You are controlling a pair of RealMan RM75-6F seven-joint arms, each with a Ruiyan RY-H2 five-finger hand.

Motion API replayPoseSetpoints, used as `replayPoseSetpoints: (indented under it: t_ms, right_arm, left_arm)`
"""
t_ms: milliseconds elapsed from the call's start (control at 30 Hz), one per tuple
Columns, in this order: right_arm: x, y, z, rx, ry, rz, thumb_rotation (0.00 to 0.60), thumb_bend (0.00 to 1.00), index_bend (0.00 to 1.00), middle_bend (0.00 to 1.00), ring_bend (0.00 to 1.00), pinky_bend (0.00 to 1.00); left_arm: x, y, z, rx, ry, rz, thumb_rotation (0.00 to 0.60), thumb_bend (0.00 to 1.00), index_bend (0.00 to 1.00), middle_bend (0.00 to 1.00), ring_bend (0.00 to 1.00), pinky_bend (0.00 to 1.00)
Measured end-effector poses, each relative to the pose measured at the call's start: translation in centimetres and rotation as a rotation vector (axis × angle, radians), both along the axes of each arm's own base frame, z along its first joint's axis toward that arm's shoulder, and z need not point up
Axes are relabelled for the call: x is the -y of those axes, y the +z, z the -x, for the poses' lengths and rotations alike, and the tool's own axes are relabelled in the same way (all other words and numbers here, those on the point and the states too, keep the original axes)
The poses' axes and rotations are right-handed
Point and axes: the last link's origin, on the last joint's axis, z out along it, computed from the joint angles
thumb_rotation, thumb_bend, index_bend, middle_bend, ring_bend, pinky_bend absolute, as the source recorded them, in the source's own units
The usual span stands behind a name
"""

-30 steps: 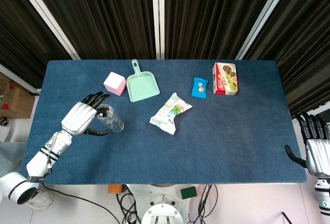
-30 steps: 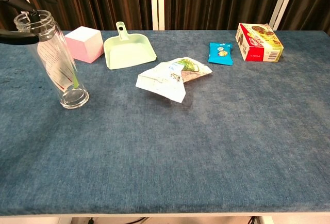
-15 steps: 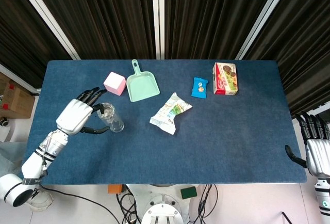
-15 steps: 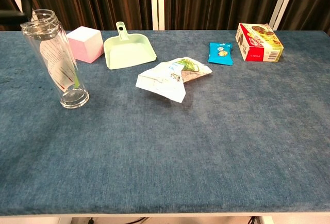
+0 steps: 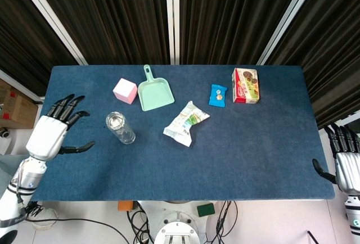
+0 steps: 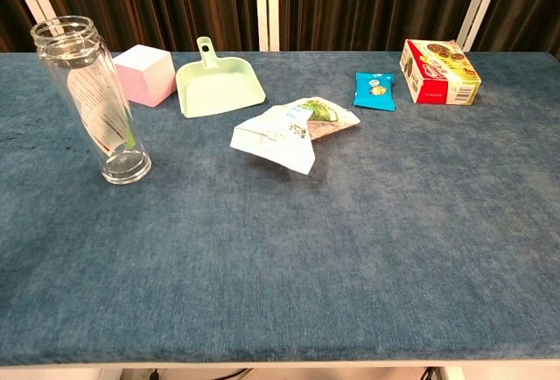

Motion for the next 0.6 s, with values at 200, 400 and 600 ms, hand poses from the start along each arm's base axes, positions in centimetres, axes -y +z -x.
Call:
replayPoseSetpoints:
  t_ms: [200,400,600]
  right_arm:
    - [-0.5,-0.4,1.4,-0.012,-0.002,0.01,0.6,0.29,0.0,0.0,0.0,0.0]
    - [-1.0,-1.6,3.2,-0.018,-0.01,0.01,0.6,0.28,0.0,0.0,0.0,0.0]
    - [-1.4,-3.4,4.3,-0.022,-0.037,-0.029,0.6,0.28,0.0,0.0,0.0,0.0]
  left_arm:
    - [4.3,-0.3,4.8,-0.009,0.155,-0.061,0.167,0.12,0.07,0.09,0.03,0.16]
    - [7.8,-1.1,9.0,-0.024,0.297,-0.108,0.05,0.11,0.05,0.07,0.0,0.15]
    - [9.6,-2.0,11.7,-0.091,0.376,-0.077,0.023,0.1,0.05,0.05,0.0,0.15]
